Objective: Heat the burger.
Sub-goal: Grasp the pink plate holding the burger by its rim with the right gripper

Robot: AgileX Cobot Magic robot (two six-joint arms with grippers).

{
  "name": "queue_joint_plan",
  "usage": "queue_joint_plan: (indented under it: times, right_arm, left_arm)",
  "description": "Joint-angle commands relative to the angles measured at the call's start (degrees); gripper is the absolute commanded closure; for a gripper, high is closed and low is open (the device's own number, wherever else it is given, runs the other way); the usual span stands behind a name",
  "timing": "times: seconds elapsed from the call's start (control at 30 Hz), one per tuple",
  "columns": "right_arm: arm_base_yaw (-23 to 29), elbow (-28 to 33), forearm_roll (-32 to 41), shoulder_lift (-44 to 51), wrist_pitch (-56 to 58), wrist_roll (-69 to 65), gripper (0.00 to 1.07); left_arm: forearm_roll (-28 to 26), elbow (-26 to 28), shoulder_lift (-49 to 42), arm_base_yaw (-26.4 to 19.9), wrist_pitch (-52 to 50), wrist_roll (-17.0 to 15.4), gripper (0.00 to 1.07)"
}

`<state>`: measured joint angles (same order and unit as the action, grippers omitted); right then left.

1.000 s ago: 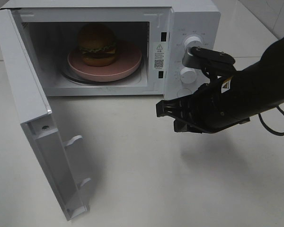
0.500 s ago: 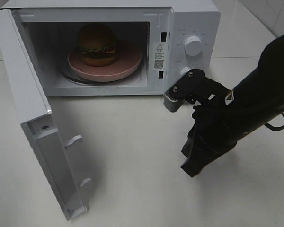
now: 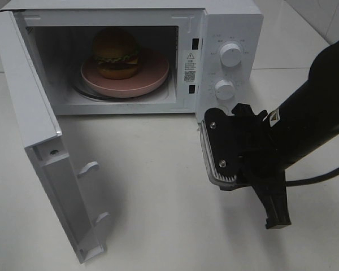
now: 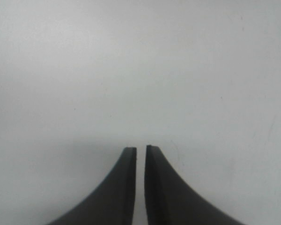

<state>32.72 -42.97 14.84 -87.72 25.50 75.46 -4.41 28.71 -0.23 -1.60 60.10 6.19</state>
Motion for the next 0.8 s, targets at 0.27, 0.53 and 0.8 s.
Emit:
queue_joint_plan:
  times: [0.27, 0.53, 0.8]
  right_arm:
    - [0.00, -0.17, -10.26, 0.46, -3.55, 10.03, 0.78]
    - [0.00, -1.32, -14.84, 0.40, -4.47, 5.33, 0.41]
    - [0.00, -4.53, -17.59, 0.40, -5.44, -2.52, 0.18]
  left_arm:
    - [0.00, -0.11, -1.20, 0.23, -0.57, 0.00, 0.09]
    - [0.00, -0.11, -1.20, 0.23, -0.57, 0.00, 0.09]
    - [0.00, -0.11, -1.20, 0.23, -0.57, 0.00, 0.09]
